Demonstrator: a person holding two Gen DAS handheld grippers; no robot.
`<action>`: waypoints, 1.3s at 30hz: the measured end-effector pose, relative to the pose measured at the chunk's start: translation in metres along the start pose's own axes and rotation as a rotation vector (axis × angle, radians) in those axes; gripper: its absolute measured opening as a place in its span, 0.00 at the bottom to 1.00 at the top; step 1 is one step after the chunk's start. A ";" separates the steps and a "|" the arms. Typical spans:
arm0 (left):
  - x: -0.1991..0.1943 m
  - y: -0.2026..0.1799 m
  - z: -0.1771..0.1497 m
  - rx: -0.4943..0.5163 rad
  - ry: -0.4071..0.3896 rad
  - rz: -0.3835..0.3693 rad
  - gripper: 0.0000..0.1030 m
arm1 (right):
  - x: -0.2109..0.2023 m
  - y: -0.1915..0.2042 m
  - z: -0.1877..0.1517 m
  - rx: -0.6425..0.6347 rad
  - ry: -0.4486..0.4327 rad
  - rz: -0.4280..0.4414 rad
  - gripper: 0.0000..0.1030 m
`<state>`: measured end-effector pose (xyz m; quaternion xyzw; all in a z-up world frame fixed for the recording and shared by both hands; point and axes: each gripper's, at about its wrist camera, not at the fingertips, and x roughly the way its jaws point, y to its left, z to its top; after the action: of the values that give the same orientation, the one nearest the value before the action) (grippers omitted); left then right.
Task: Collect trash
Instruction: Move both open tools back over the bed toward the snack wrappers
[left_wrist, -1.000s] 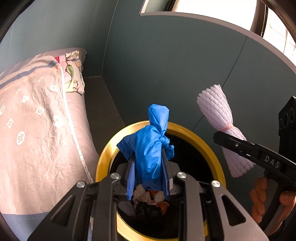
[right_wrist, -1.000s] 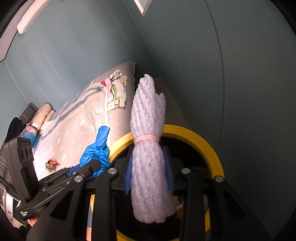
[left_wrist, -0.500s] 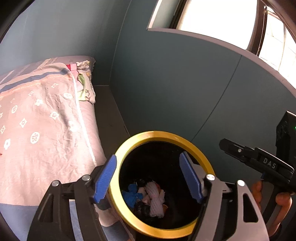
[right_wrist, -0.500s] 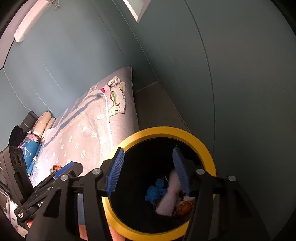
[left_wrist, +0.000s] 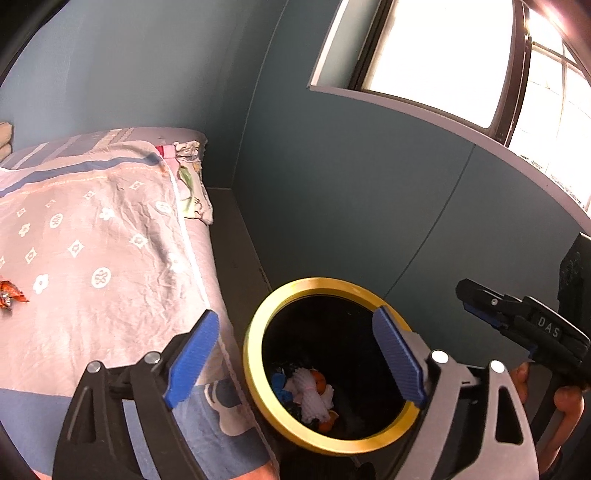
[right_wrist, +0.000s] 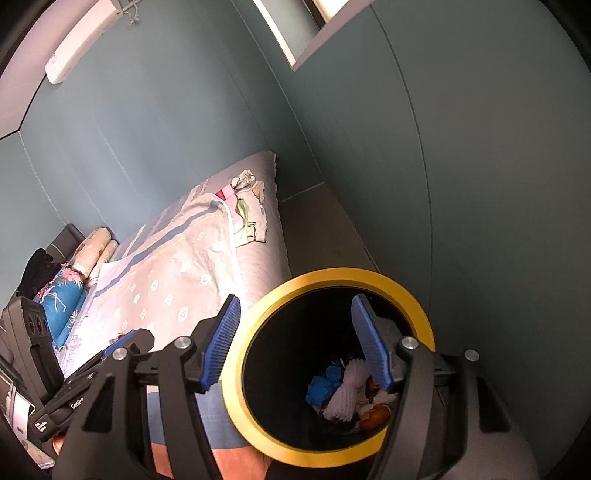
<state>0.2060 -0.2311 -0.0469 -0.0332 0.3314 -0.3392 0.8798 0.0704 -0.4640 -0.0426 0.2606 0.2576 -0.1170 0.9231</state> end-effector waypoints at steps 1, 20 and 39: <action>-0.003 0.002 0.000 -0.003 -0.003 0.003 0.81 | -0.004 0.002 -0.001 -0.002 -0.003 0.003 0.60; -0.073 0.023 0.003 -0.048 -0.112 0.077 0.91 | -0.044 0.045 0.001 -0.055 -0.068 0.059 0.74; -0.136 0.075 -0.004 -0.082 -0.213 0.211 0.92 | -0.032 0.100 -0.003 -0.155 -0.045 0.152 0.77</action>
<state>0.1716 -0.0882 0.0047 -0.0700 0.2516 -0.2255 0.9386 0.0773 -0.3758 0.0145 0.2042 0.2244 -0.0323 0.9523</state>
